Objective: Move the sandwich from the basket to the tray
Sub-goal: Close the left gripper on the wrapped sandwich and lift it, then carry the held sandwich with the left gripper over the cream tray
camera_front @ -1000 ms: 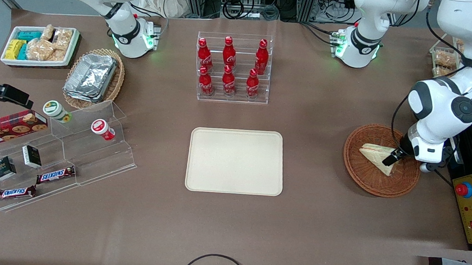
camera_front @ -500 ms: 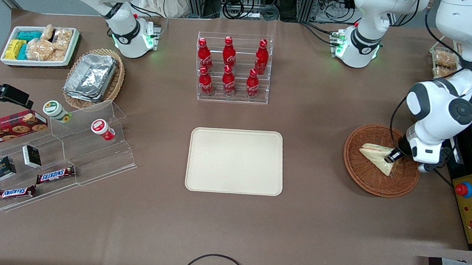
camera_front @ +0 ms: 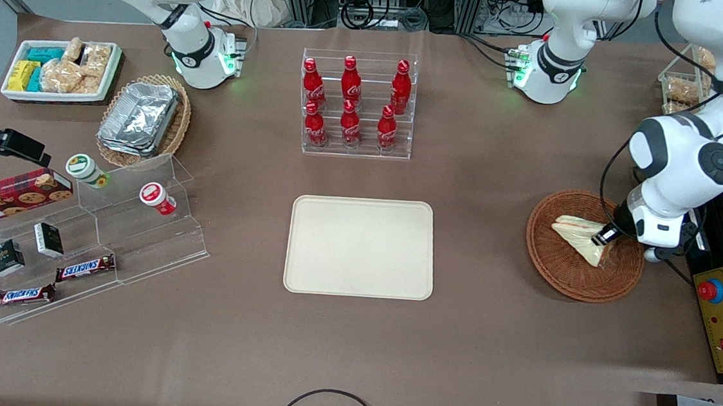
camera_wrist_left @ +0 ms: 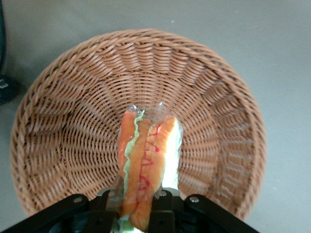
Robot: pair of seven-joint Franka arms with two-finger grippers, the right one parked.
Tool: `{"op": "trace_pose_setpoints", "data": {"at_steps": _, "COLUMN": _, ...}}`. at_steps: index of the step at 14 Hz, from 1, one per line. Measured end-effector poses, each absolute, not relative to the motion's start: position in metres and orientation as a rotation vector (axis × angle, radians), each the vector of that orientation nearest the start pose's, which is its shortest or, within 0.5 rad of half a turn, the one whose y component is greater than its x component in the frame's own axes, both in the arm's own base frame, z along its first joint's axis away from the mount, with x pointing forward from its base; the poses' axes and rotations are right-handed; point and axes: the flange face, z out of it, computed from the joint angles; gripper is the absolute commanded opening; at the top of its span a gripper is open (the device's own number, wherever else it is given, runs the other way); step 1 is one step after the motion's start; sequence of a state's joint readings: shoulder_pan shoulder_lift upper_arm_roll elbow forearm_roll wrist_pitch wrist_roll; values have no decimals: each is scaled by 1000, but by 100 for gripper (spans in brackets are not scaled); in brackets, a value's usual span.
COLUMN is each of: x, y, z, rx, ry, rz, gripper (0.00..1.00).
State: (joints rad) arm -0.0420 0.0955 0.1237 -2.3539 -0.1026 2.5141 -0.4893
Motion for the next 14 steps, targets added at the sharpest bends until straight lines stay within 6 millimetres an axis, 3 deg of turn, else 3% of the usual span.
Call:
{"op": "trace_pose_setpoints", "data": {"at_steps": 6, "x": 507, "y": 11, "z": 361, "rx": -3106, "ry": -644, "rz": -119, "gripper": 14}}
{"op": "trace_pose_setpoints", "data": {"at_steps": 11, "x": 510, "y": -58, "z": 391, "rx": -3096, "ry": -168, "rz": -132, "gripper": 16}}
{"op": "trace_pose_setpoints", "data": {"at_steps": 14, "x": 515, "y": -95, "z": 416, "rx": -3092, "ry": 24, "rz": -121, "gripper": 18}}
